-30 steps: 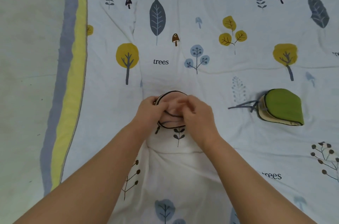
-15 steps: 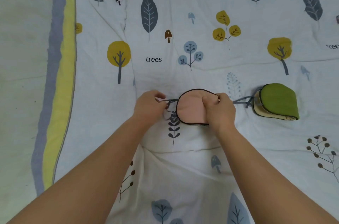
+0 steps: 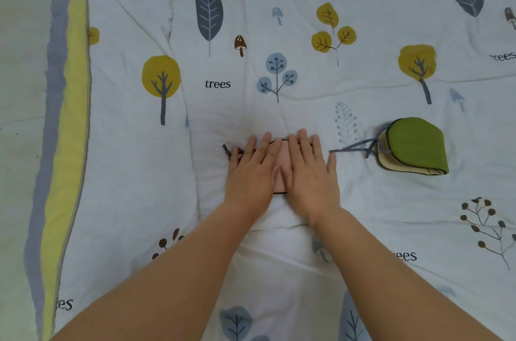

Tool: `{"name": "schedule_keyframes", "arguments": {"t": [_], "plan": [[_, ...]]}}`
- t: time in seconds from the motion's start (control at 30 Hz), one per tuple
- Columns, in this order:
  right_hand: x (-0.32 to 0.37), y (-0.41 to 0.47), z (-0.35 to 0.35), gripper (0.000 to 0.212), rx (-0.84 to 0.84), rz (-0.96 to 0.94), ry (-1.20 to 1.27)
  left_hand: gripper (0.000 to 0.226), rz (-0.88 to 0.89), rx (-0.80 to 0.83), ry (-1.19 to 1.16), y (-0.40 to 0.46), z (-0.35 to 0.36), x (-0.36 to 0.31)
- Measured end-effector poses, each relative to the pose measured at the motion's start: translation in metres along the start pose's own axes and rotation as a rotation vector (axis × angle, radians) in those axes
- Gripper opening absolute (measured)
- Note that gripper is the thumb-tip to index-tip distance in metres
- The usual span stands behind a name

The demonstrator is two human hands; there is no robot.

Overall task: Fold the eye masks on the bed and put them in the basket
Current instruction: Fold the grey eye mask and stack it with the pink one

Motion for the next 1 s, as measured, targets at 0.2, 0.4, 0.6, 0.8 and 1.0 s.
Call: {"name": "schedule_keyframes", "arguments": {"t": [0.2, 0.4, 0.6, 0.8, 1.0], "plan": [[0.001, 0.0, -0.015, 0.056, -0.035, -0.034, 0.001, 0.052, -0.08, -0.087, -0.014, 0.003, -0.02, -0.003], [-0.004, 0.001, -0.046, 0.045, -0.188, 0.117, 0.254, 0.043, -0.29, 0.147, -0.139, 0.015, -0.03, 0.0], [-0.019, -0.001, -0.042, 0.031, -0.042, 0.302, 0.534, 0.027, -0.334, 0.174, -0.434, 0.01, -0.041, -0.004], [-0.032, -0.01, -0.076, 0.021, -0.155, 0.337, 0.669, 0.016, -0.251, 0.115, -0.532, 0.015, -0.063, -0.031], [-0.066, -0.022, -0.133, 0.011, -0.408, 0.329, 0.76, 0.025, -0.147, 0.059, -0.575, 0.036, -0.09, -0.086]]}}
Point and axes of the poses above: each hand's wrist, its own y-axis towards the middle knuckle, its own z-axis out of the palm, x = y × z, the point moved 7 cm from there along y, towards the middle knuckle, and after that the axes turned 10 degrees about y, right-handed, at the moved point
